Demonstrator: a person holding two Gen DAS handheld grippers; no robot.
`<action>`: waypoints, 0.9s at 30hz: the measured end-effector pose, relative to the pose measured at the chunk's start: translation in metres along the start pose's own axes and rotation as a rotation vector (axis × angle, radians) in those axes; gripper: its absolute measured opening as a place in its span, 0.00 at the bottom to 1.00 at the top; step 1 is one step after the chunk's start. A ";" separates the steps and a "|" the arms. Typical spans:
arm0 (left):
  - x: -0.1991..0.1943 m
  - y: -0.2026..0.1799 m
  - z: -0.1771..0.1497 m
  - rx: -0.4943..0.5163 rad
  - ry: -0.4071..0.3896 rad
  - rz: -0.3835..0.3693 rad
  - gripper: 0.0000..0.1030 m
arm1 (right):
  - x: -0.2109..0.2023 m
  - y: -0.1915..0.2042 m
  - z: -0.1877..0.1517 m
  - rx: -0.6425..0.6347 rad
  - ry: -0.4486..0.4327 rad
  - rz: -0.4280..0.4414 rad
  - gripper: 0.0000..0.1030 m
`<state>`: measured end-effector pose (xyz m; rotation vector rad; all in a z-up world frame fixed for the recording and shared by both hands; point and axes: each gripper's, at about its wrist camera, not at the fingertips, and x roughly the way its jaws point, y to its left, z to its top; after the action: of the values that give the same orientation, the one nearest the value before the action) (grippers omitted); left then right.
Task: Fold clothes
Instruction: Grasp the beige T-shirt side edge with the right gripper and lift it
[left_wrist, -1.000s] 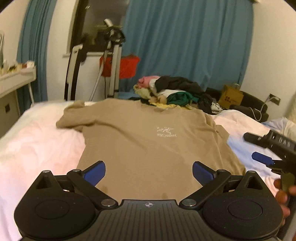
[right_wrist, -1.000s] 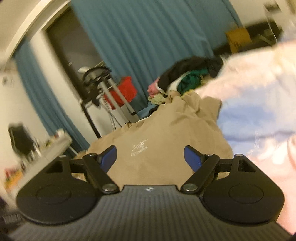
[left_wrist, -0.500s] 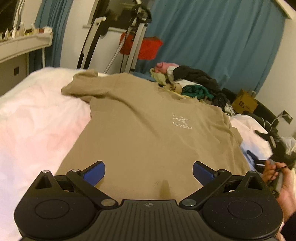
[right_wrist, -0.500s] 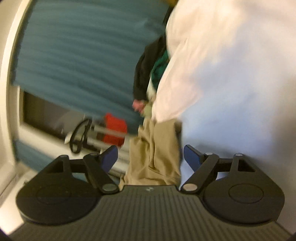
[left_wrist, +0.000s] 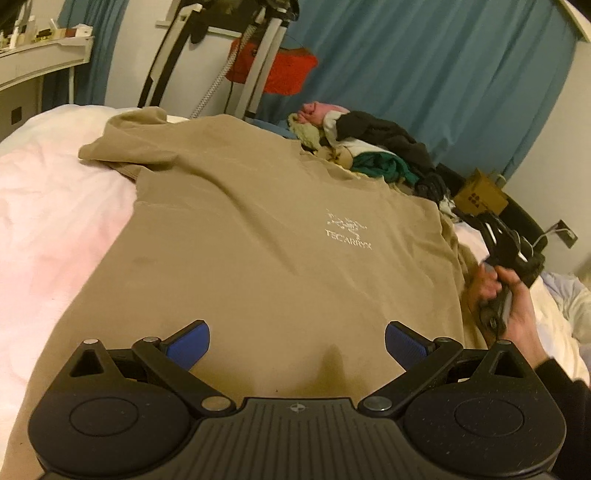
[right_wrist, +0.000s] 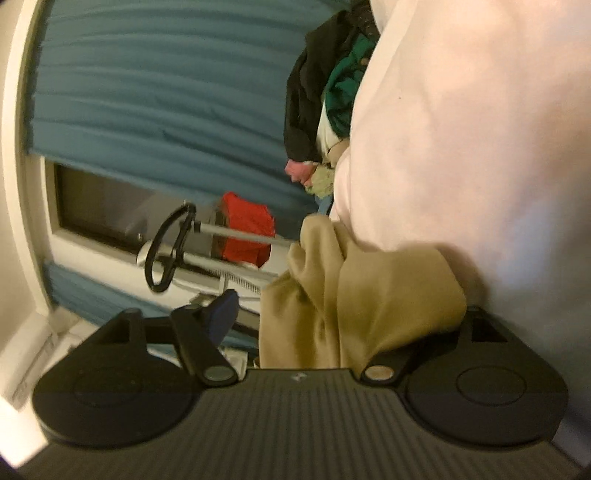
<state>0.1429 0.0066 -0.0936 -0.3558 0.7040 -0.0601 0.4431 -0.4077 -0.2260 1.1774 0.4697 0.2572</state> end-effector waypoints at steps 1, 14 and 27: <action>0.001 0.000 0.000 0.001 0.001 -0.002 0.99 | 0.006 0.001 0.001 0.007 -0.002 0.006 0.39; -0.022 0.006 0.005 -0.019 -0.052 -0.042 0.99 | -0.080 0.006 0.012 -0.033 -0.434 -0.101 0.16; -0.033 -0.001 0.001 0.041 -0.065 -0.026 0.99 | -0.119 -0.005 -0.029 0.012 -0.291 -0.222 0.88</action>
<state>0.1183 0.0115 -0.0721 -0.3264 0.6334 -0.0868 0.3252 -0.4373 -0.2138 1.1418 0.3421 -0.1080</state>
